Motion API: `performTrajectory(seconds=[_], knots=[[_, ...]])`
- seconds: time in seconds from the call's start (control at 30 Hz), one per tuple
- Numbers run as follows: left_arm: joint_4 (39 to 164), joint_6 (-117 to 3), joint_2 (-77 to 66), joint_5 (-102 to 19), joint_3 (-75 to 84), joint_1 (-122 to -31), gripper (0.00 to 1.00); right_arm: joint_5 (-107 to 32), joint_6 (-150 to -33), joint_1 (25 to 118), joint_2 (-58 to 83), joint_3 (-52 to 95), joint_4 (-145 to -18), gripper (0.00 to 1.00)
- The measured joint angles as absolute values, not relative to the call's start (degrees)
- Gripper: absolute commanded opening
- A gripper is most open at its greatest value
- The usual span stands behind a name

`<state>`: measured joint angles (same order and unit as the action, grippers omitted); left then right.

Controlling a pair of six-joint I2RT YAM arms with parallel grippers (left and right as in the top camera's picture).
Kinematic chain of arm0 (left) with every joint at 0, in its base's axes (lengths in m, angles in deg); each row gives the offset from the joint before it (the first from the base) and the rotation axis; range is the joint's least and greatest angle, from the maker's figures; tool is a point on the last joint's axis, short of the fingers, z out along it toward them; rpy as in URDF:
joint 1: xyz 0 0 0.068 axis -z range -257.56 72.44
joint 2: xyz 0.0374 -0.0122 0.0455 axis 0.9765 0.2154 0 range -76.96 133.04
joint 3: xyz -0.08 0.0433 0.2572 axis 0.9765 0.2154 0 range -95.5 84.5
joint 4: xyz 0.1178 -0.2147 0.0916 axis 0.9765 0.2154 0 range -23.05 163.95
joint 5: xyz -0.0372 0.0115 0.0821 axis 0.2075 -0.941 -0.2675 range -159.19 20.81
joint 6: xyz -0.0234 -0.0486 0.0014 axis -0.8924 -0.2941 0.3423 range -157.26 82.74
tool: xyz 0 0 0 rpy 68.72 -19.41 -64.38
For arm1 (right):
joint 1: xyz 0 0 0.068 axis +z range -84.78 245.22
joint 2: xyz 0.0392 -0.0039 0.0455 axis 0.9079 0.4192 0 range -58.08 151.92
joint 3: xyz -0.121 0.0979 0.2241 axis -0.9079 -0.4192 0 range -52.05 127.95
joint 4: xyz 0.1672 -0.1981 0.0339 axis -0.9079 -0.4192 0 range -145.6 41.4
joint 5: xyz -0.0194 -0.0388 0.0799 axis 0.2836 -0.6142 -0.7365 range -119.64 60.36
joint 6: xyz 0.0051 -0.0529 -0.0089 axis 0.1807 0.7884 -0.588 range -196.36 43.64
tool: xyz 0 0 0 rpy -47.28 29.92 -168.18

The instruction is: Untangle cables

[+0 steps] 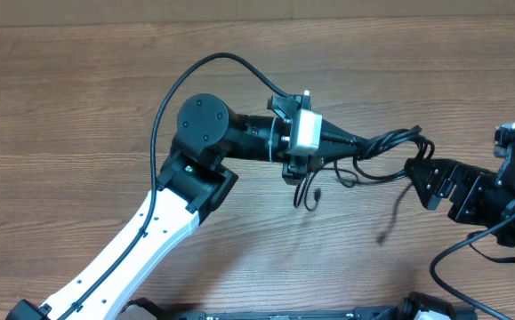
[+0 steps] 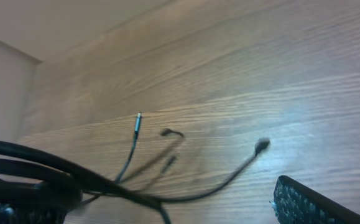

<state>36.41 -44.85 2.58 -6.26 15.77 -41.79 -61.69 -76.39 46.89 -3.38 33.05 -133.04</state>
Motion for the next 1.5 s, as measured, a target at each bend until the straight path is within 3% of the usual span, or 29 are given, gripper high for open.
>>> performTrajectory(seconds=[0.3, 0.73, 1.03, 1.5], knots=[[35.1, -47.9, 2.8, -6.0, 15.8, -43.9, 0.04, -60.4, -76.2, 46.9, -3.5, 33.1, -133.8, 1.00], [40.1, -47.2, 2.8, -6.3, 15.8, -44.3, 0.04, -74.7, -63.0, 46.9, -3.4, 33.1, -136.6, 1.00], [43.0, -43.5, 2.8, -6.7, 15.8, -44.3, 0.04, -76.9, -61.9, 46.9, -3.5, 33.1, -136.1, 1.00], [43.4, -32.3, 2.8, 4.3, 15.8, -44.3, 0.04, -80.8, -61.4, 46.9, -7.8, 35.5, -133.0, 0.97]])
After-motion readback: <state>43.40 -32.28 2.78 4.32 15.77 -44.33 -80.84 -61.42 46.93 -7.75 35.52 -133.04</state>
